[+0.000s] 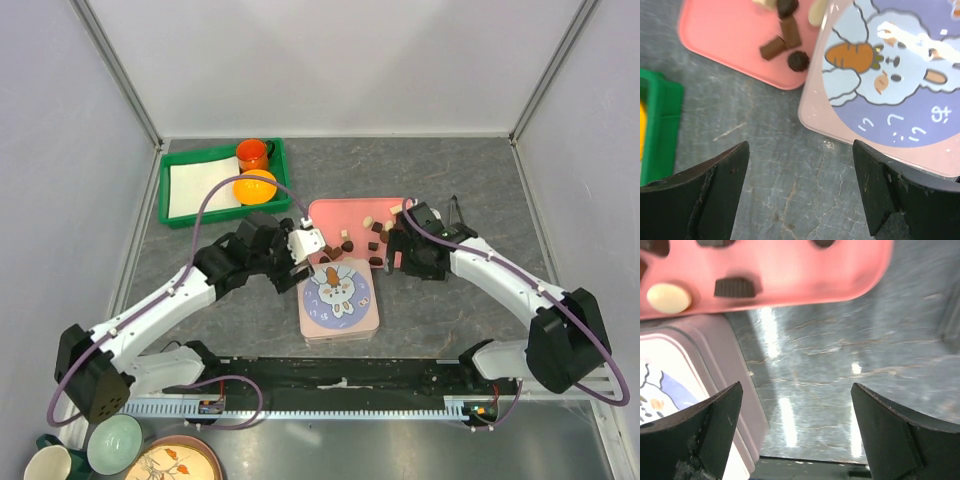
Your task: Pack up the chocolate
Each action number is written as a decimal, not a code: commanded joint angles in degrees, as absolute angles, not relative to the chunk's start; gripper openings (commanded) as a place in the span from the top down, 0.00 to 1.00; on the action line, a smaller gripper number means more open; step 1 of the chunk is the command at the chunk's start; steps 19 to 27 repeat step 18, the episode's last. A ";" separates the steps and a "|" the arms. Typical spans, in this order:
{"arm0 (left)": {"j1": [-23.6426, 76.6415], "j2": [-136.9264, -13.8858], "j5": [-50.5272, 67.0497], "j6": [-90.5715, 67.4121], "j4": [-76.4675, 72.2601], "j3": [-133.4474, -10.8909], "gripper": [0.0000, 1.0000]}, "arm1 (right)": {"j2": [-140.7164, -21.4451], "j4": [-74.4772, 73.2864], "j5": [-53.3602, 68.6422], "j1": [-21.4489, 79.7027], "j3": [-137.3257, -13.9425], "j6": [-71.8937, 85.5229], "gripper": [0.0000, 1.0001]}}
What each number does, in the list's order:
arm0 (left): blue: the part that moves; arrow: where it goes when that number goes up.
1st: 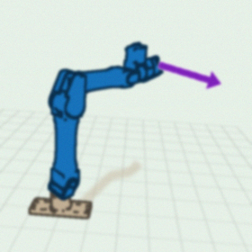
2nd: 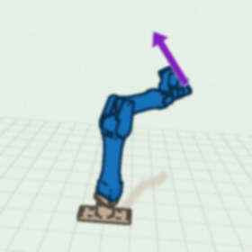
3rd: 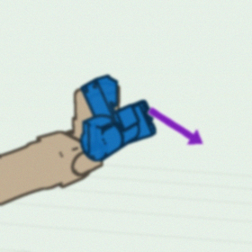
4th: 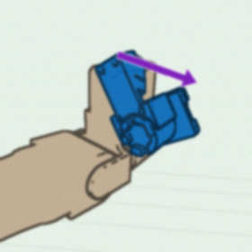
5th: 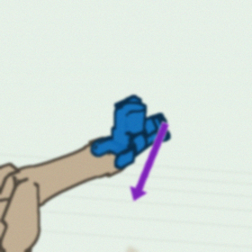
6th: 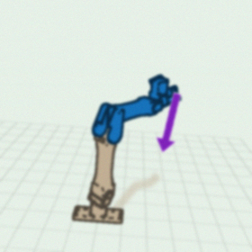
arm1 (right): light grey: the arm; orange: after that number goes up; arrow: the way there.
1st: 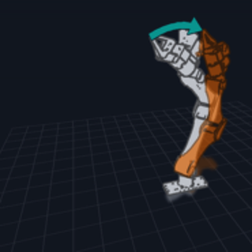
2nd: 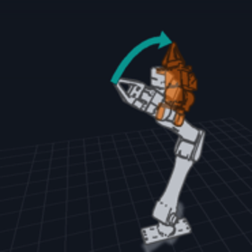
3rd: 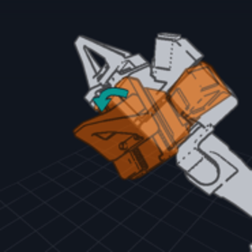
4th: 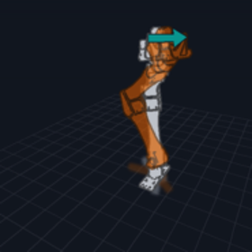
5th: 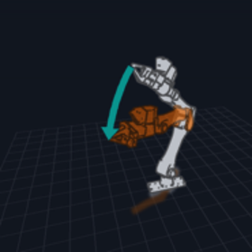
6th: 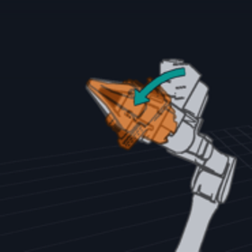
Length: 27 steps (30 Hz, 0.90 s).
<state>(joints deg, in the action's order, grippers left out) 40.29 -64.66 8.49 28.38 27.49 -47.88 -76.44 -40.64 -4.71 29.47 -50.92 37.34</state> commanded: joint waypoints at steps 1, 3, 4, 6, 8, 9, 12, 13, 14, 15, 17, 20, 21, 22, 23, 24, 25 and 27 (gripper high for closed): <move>39.64 -61.62 7.12 24.70 33.30 -52.99 0.09 | -74.27 -47.72 -13.97 28.48 -57.91 31.40 0.02; 38.59 -60.56 6.77 24.00 34.19 -54.40 0.07 | -72.78 -47.99 -14.33 28.56 -61.86 29.45 0.02; 36.67 -60.30 7.29 23.04 35.06 -54.84 0.06 | -72.34 -47.90 -14.07 28.56 -63.35 28.66 0.02; 34.11 -59.94 9.91 21.89 35.94 -56.51 0.05 | -70.58 -45.71 -12.32 28.57 -66.53 26.99 0.02; 29.99 -59.85 12.12 20.48 37.61 -58.43 0.05 | -69.35 -42.21 -10.20 28.56 -68.54 24.80 0.02; 28.67 -59.77 14.22 20.04 38.05 -59.06 0.05 | -69.17 -41.32 -8.72 28.56 -68.99 24.44 0.02; 24.70 -59.06 15.64 19.16 39.20 -60.29 0.04 | -68.38 -37.97 -6.51 28.57 -69.52 23.47 0.02; 24.09 -58.54 15.56 19.16 39.46 -60.47 0.04 | -67.86 -36.14 -4.94 28.65 -69.26 23.21 0.02; 23.82 -58.19 15.38 19.16 39.55 -60.47 0.04 | -67.50 -35.60 -4.40 28.65 -68.65 23.20 0.02; 23.64 -57.84 15.38 18.73 39.72 -60.47 0.04 | -67.15 -34.81 -3.87 28.57 -68.21 22.86 0.02; 23.29 -57.22 15.64 18.02 39.73 -60.64 0.04 | -66.36 -33.31 -3.69 28.56 -67.24 22.59 0.02; 23.20 -57.13 15.82 17.32 39.73 -60.64 0.04 | -66.01 -33.14 -4.30 28.65 -67.06 22.50 0.02; 23.20 -57.13 15.82 17.32 39.73 -60.64 0.04 | -66.01 -33.14 -4.30 28.65 -67.06 22.50 0.02; 23.20 -57.13 15.82 17.32 39.73 -60.64 0.04 | -66.01 -33.14 -4.30 28.65 -67.06 22.50 0.02; 23.20 -57.13 15.82 17.32 39.73 -60.64 0.04 | -66.01 -33.14 -4.30 28.65 -67.06 22.50 0.02; 23.20 -57.13 15.82 17.32 39.73 -60.64 0.04 | -66.01 -33.14 -4.30 28.65 -67.06 22.50 0.02; 23.20 -57.13 15.82 17.32 39.73 -60.64 0.04 | -66.01 -33.14 -4.30 28.65 -67.06 22.50 0.02; 23.20 -57.13 15.82 17.32 39.73 -60.64 0.04 | -66.01 -33.14 -4.30 28.65 -67.06 22.50 0.02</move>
